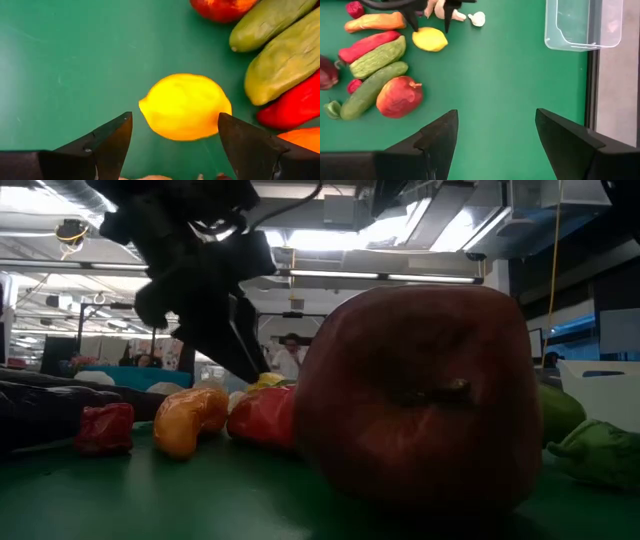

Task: Sort produce into baskets
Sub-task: Put the yellow lemon into the white bin

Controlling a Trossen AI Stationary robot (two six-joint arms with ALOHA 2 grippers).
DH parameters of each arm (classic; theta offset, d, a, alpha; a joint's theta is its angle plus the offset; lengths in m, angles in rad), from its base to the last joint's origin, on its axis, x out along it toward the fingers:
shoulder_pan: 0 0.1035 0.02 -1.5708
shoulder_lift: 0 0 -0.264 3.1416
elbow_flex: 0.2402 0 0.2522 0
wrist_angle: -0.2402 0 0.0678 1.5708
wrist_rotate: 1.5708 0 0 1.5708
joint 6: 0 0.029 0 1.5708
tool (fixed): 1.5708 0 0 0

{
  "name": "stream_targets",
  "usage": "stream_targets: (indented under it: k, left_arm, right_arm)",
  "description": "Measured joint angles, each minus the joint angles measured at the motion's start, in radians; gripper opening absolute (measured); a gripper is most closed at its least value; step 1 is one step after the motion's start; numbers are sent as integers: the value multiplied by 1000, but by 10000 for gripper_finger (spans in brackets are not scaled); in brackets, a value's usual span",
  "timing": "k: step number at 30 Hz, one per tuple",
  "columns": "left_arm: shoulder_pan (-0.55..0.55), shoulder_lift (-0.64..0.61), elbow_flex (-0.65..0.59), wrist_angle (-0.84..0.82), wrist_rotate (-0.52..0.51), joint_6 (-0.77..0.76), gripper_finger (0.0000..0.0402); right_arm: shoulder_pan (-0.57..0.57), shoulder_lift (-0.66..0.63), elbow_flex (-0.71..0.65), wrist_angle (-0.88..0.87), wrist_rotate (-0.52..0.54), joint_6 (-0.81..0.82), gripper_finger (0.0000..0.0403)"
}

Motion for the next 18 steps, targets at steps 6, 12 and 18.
stream_targets:
  k: [6, 12, 18]
  left_arm:
    - [67, 40, 0, 117, 3, 89, 290]
    - [180, 34, 0, 225, 8, 103, 290]
    - [227, 30, 0, 182, 248, 409, 290]
  right_arm:
    - [0, 0, 0, 1, -22, 1, 264]
    - [0, 0, 0, 0, -36, 20, 264]
    - [0, -4, -1, 0, -105, 19, 264]
